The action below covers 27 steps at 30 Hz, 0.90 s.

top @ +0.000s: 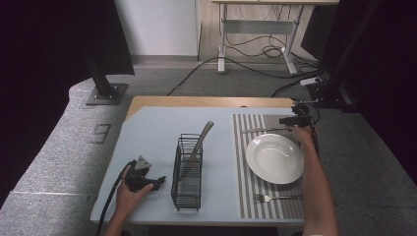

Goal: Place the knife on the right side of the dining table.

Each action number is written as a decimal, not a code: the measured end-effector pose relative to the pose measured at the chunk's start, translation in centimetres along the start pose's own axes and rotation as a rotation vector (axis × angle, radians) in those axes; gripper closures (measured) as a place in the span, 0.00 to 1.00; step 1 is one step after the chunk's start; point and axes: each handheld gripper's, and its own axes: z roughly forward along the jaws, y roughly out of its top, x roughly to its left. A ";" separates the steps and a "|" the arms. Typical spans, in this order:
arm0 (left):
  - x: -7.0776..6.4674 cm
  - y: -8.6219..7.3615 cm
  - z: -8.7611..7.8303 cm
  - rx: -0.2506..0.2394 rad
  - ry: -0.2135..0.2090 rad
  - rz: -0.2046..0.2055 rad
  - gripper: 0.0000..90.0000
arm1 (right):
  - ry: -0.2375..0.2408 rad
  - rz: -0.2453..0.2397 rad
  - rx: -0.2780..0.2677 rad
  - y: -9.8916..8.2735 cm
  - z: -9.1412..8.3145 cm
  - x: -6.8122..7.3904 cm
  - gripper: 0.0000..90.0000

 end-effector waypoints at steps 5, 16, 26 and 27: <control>0.0 0.0 0.0 0.000 0.000 0.000 0.16 | -0.042 -0.028 0.054 -0.5 1.5 -0.6 0.47; 0.0 0.0 0.0 0.000 0.000 -0.001 0.16 | -0.107 -0.055 0.042 -0.5 2.1 -1.0 0.45; 0.0 0.0 0.0 -0.001 0.000 0.000 0.16 | -0.123 -0.047 0.059 -0.8 2.3 -1.1 0.45; 0.0 0.0 0.0 -0.001 0.000 0.000 0.16 | -0.122 -0.044 0.063 -0.8 2.2 -1.1 0.44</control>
